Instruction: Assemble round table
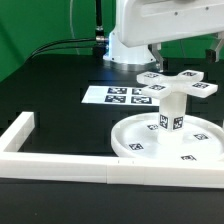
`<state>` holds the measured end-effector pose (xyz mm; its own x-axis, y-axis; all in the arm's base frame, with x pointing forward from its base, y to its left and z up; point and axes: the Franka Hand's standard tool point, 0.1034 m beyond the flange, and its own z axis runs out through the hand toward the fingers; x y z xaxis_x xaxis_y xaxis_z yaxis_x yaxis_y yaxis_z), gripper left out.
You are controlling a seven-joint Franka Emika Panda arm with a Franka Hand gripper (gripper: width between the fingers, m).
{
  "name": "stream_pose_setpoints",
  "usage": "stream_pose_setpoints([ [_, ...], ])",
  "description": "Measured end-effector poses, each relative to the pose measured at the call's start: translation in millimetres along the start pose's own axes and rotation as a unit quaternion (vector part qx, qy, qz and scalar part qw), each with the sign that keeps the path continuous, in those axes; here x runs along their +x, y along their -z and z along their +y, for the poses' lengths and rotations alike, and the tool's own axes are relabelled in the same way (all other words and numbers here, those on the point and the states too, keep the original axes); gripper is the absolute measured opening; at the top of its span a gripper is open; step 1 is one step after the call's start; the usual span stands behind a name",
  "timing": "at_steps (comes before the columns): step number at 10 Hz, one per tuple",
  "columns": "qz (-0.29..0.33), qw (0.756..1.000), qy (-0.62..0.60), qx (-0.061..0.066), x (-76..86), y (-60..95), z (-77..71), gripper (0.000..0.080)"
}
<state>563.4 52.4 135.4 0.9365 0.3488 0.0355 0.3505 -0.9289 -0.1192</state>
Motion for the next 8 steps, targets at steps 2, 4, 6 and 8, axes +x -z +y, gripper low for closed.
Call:
stream_pose_setpoints([
  [2, -0.008, 0.992, 0.127, -0.018, 0.9, 0.6, 0.8, 0.0649],
  [4, -0.012, 0.977, 0.211, -0.021, 1.8, 0.0, -2.8, 0.0649],
  [6, -0.014, 0.963, 0.268, -0.022, 0.4, 0.1, 1.0, 0.0649],
  [8, -0.019, 0.942, 0.334, -0.025, -0.5, -0.2, 3.1, 0.0649],
])
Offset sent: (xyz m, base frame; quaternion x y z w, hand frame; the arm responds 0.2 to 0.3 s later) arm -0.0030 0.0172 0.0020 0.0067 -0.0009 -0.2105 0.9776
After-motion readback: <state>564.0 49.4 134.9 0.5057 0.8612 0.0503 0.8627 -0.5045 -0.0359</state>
